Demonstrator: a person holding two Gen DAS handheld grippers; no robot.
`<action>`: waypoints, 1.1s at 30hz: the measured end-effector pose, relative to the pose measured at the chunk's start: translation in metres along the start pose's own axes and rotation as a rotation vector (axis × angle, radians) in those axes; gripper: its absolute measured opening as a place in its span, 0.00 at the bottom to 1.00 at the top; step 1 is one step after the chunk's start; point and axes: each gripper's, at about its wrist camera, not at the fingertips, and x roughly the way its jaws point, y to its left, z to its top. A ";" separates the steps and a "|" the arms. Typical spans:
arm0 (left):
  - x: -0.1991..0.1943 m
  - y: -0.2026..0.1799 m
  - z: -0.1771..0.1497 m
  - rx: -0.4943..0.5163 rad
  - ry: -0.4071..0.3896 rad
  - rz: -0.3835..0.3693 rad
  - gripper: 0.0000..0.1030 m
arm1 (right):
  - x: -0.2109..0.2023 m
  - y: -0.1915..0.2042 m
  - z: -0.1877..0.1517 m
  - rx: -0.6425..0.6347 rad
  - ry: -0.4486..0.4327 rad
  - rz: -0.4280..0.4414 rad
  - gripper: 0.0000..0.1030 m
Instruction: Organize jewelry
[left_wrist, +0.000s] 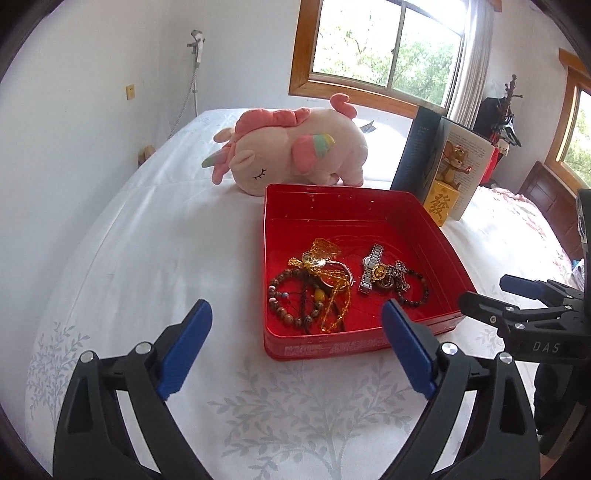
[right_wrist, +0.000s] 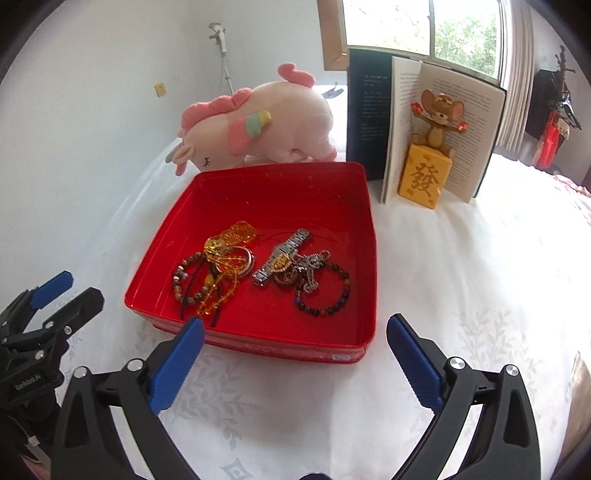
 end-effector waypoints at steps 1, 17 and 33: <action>-0.001 -0.001 -0.001 0.004 -0.004 0.004 0.92 | -0.001 -0.001 -0.001 0.002 0.000 -0.005 0.96; 0.017 -0.001 -0.016 0.021 0.050 0.038 0.93 | 0.001 -0.012 -0.019 0.019 0.009 -0.039 0.96; 0.026 0.002 -0.017 0.009 0.068 0.038 0.93 | 0.004 -0.009 -0.024 0.002 0.000 -0.052 0.96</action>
